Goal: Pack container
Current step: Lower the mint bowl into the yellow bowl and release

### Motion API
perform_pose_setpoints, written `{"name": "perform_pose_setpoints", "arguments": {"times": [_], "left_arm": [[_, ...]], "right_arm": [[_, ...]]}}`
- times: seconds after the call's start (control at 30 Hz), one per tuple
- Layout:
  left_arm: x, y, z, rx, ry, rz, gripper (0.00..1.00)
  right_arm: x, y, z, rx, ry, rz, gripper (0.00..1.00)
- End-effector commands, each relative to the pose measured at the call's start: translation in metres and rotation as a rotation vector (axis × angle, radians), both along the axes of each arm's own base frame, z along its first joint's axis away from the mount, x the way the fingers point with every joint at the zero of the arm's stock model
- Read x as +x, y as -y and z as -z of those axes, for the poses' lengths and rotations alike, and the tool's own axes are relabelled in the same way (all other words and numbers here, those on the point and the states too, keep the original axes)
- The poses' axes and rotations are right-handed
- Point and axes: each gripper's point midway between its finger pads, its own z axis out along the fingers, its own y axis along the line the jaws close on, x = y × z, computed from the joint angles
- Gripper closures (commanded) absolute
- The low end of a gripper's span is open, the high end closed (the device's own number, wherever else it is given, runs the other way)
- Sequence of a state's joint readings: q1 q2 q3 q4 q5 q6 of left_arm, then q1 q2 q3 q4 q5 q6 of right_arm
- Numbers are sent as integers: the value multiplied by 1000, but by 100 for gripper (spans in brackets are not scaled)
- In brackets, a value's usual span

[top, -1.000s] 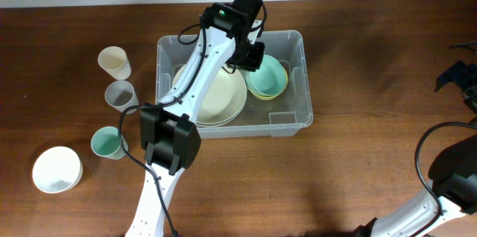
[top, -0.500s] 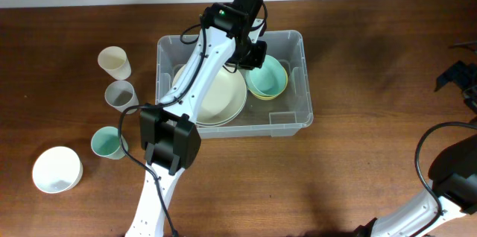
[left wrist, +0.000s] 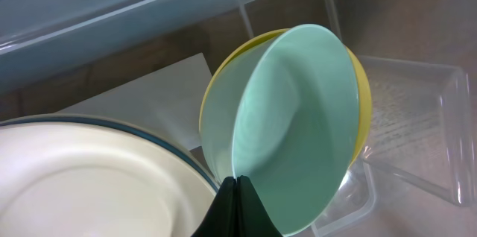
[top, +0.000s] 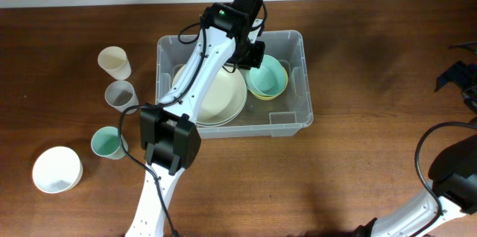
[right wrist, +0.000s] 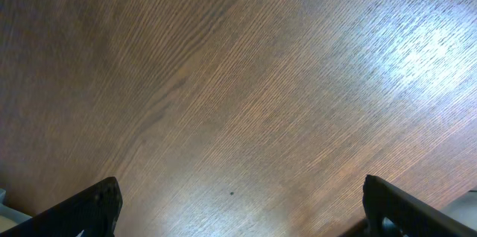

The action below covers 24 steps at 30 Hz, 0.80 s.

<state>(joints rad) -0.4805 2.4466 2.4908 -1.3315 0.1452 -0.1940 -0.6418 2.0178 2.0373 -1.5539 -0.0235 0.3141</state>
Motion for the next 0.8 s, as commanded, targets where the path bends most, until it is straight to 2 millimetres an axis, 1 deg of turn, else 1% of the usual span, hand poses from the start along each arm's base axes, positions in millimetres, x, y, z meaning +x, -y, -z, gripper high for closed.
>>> {"name": "perform_pose_setpoints", "arguments": {"times": [0.0,0.33,0.43,0.6,0.77], "left_arm": [[-1,-2,-1,14,6,6,99],[-2,-2,3,15,-6,8,99],[-2,-2,8,19,-15,8,99],[-4,-1,21,24,-45,10,99],[-6,1,26,15,-63,15,99]], "right_arm": [[-2,0,-8,-21,13,8,1],[-2,0,-8,-21,14,9,1],[-2,0,-8,-21,13,8,1],[-2,0,-8,-21,13,8,1],[-2,0,-8,-21,13,8,1]]}}
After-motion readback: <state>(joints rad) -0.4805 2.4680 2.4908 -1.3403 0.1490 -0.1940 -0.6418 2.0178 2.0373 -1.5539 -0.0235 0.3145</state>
